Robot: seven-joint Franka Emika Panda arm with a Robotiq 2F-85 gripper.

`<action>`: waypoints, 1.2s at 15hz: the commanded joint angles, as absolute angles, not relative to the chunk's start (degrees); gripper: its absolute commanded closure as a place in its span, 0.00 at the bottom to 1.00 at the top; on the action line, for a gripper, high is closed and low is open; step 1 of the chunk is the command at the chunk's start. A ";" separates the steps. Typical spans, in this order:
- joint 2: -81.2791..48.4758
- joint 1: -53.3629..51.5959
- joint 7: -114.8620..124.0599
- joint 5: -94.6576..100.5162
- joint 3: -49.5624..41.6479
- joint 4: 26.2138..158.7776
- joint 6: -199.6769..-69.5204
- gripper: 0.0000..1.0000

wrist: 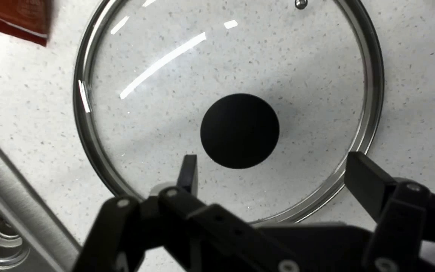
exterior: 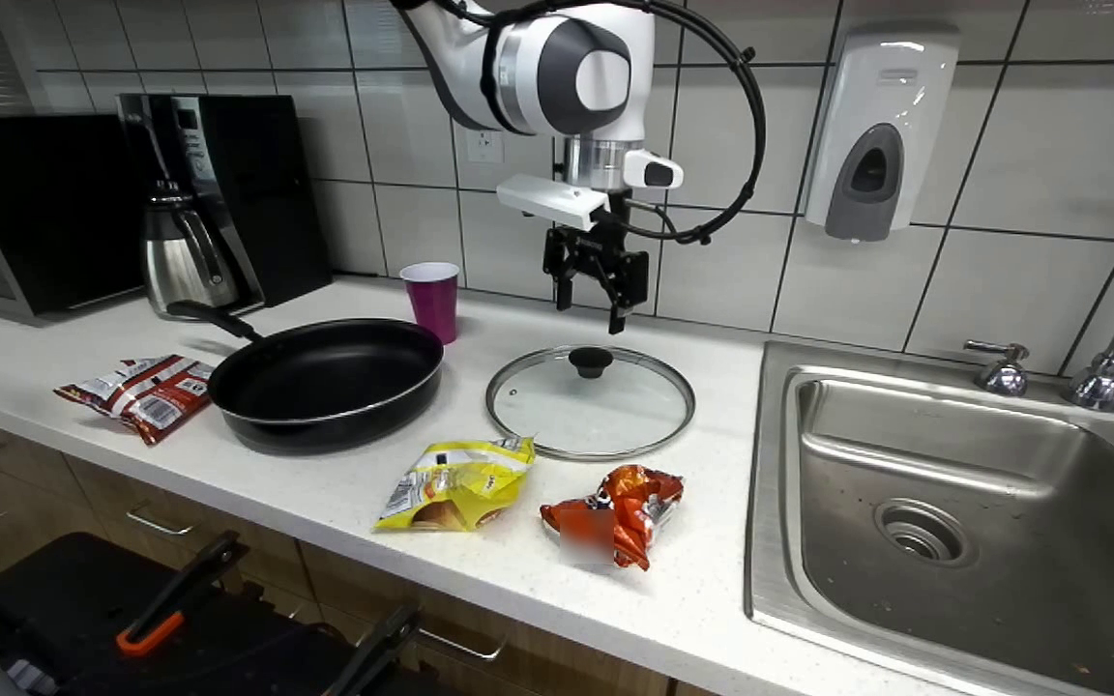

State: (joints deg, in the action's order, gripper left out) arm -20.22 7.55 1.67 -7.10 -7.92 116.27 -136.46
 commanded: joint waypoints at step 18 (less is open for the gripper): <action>-10.77 6.22 7.54 -0.16 -8.68 125.08 -135.94 0.00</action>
